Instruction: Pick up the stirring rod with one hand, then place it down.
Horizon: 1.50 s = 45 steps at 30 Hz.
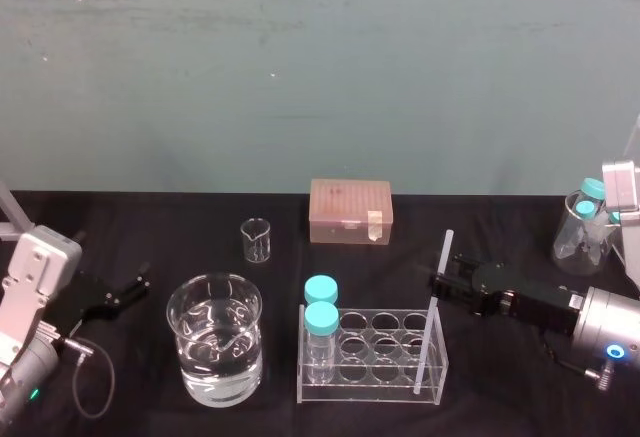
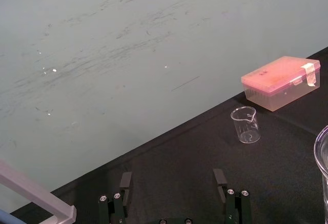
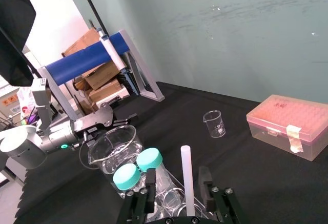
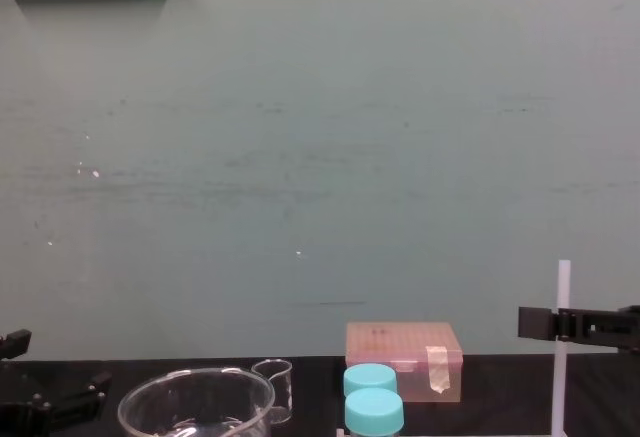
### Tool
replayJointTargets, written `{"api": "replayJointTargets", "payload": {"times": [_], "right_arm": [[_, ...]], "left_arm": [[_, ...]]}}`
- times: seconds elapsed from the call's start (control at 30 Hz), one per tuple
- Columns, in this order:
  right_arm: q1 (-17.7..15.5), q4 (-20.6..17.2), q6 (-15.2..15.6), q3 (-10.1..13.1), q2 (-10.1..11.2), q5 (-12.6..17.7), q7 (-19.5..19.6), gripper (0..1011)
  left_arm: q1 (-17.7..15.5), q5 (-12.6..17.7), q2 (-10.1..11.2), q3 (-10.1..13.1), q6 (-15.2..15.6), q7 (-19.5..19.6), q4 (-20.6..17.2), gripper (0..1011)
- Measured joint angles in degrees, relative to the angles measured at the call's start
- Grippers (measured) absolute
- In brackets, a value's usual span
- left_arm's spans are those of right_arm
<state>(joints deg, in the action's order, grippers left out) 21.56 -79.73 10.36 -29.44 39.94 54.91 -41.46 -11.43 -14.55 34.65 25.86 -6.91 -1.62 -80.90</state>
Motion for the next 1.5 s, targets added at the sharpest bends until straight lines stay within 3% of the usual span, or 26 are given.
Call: {"api": "replayJointTargets", "payload": {"times": [0.17, 0.53, 0.93, 1.23, 1.5], "right_arm": [[0.0, -0.01, 0.0, 0.01, 0.0, 0.0, -0.02, 392], [0.0, 0.0, -0.01, 0.01, 0.0, 0.0, -0.07, 84], [-0.09, -0.31, -0.45, 0.06, 0.15, -0.11, -0.08, 73], [-0.35, -6.35, -5.73, 1.99, 2.96, -3.12, -0.61, 73], [1.84, -10.01, -7.06, 3.61, 4.6, -5.7, -0.77, 73]], "left_arm": [[0.0, 0.0, 0.0, 0.0, 0.0, 0.0, 0.0, 1005], [0.0, 0.0, 0.0, 0.0, 0.0, 0.0, 0.0, 1005], [0.0, 0.0, 0.0, 0.0, 0.0, 0.0, 0.0, 1005], [0.0, 0.0, 0.0, 0.0, 0.0, 0.0, 0.0, 1005], [0.0, 0.0, 0.0, 0.0, 0.0, 0.0, 0.0, 1005]]}}
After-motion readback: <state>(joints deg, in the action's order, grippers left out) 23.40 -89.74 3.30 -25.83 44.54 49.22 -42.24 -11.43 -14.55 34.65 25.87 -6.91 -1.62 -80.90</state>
